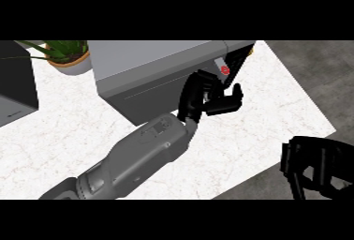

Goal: Pick up the milk, place it into the microwave and close the microwave

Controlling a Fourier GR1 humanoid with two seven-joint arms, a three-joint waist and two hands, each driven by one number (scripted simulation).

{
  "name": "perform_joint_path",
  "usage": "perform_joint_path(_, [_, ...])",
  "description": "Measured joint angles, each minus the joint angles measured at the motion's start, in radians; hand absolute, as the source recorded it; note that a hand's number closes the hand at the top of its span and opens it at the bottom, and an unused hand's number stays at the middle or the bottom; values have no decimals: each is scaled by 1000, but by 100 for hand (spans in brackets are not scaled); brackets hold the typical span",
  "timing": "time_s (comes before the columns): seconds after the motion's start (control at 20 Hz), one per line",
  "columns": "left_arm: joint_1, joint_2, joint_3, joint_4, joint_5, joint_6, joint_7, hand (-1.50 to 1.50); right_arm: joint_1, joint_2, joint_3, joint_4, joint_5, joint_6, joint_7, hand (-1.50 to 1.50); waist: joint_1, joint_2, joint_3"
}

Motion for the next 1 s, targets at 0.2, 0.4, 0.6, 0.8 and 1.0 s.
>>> perform_joint_path(0.2, [5, -1, 4, -8, 60, -79, -5, 150, 42, 19, 23, -36, -5, -13, 0, 150, 18, -2, 1])
perform_joint_path(0.4, [10, 0, 1, -3, 111, -172, -13, 150, 85, 36, 42, -82, 4, -38, 0, 150, 39, -8, 1])
perform_joint_path(0.6, [17, 0, -6, 7, 145, -251, -33, 150, 129, 55, 61, -125, 17, -71, 2, 150, 58, -13, 2])
perform_joint_path(0.8, [25, 0, -15, 19, 170, -329, -52, 150, 168, 73, 83, -172, 38, -104, 9, 150, 77, -18, 1])
perform_joint_path(1.0, [26, 0, -26, 35, 191, -396, -65, 150, 199, 90, 107, -220, 63, -137, 19, 150, 93, -20, 1])
